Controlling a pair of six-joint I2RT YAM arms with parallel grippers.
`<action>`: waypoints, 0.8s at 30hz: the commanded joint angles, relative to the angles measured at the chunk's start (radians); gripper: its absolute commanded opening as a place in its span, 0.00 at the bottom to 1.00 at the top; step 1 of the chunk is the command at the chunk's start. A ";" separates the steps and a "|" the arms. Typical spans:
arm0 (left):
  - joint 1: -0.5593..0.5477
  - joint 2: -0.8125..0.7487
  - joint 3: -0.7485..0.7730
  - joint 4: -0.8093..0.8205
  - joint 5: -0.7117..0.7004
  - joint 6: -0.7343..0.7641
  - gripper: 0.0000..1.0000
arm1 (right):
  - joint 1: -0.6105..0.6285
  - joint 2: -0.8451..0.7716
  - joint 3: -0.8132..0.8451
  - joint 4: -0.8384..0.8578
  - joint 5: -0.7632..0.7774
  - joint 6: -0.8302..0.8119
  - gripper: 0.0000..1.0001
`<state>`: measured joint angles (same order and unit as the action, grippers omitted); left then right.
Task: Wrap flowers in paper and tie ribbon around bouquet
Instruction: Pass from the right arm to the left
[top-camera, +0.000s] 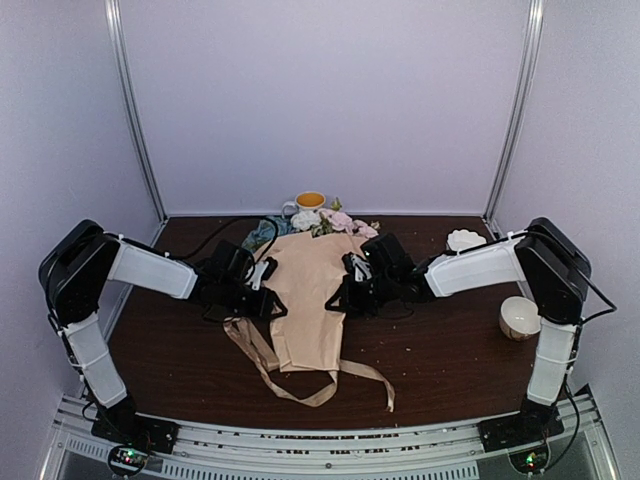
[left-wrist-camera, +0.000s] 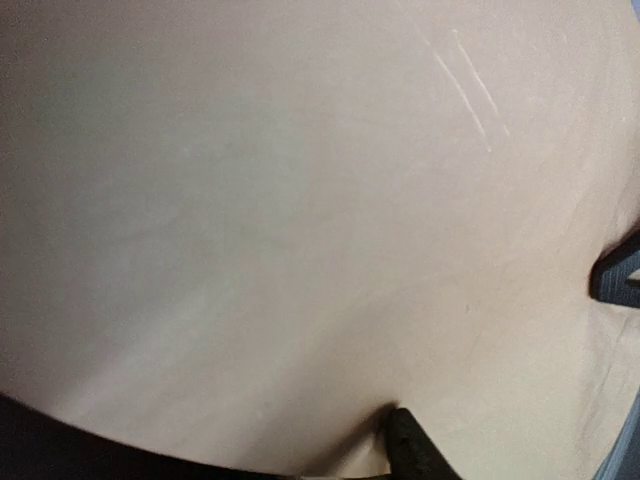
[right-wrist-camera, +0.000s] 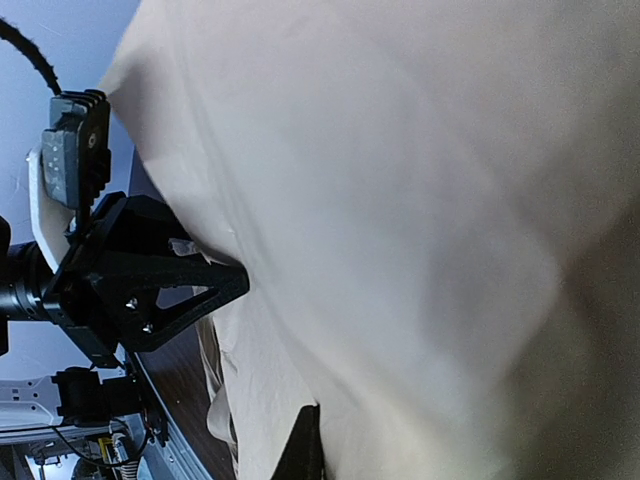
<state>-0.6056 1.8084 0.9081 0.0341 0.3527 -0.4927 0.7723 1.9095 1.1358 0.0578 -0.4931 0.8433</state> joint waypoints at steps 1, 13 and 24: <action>0.000 0.007 0.005 0.072 0.064 -0.003 0.21 | 0.006 0.014 0.001 0.053 0.025 -0.002 0.00; 0.000 0.009 -0.003 0.079 0.052 -0.013 0.00 | 0.007 -0.004 0.017 -0.027 0.046 -0.056 0.14; 0.000 0.006 0.010 0.054 0.053 0.001 0.00 | 0.018 -0.292 -0.061 -0.538 0.263 -0.402 0.49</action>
<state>-0.6056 1.8084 0.9077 0.0624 0.3981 -0.5034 0.7761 1.7550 1.1225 -0.2508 -0.3717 0.5789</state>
